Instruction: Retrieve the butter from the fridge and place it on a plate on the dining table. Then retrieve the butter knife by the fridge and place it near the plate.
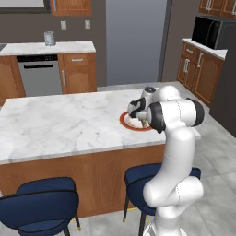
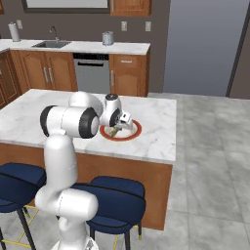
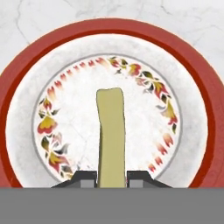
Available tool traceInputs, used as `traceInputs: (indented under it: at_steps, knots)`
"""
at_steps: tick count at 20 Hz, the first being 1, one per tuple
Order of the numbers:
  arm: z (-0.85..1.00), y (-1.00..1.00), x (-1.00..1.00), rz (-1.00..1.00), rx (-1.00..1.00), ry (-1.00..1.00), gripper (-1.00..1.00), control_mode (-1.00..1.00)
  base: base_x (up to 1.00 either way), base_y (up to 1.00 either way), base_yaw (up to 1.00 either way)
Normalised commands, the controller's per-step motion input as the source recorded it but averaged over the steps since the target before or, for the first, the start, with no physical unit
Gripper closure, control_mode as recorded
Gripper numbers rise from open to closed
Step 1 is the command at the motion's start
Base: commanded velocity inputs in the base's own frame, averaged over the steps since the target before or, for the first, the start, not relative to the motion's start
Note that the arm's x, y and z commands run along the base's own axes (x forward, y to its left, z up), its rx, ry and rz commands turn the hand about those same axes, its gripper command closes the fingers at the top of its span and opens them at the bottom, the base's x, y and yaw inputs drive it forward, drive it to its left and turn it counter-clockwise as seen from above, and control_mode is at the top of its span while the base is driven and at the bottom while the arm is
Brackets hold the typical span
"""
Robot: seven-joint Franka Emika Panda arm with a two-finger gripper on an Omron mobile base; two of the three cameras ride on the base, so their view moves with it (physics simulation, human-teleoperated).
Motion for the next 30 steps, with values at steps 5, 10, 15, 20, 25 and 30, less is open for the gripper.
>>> traceInputs:
  at_steps: [5, 10, 15, 20, 25, 30]
  knots:
    - [-0.12, 0.00, 0.09, 0.00, 0.04, -0.03, 1.00, -1.00, 0.00, 0.00, 0.00]
    - [-0.13, 0.00, 0.10, 0.00, 0.04, -0.04, 1.00, -1.00, 0.00, 0.00, 0.00]
    - [-0.07, -0.05, 0.24, 0.00, 0.03, -0.02, 1.00, -1.00, 0.00, 0.00, 0.00]
    - [0.00, -0.01, 0.38, 0.00, 0.00, 0.00, 1.00, -1.00, 0.00, 0.00, 0.00]
    - [0.00, 0.00, 0.34, 0.00, 0.00, 0.00, 1.00, -1.00, 0.00, 0.00, 0.00]
    - [-0.01, 0.00, 0.21, 0.00, 0.00, 0.00, 1.00, -1.00, 0.00, 0.00, 0.00]
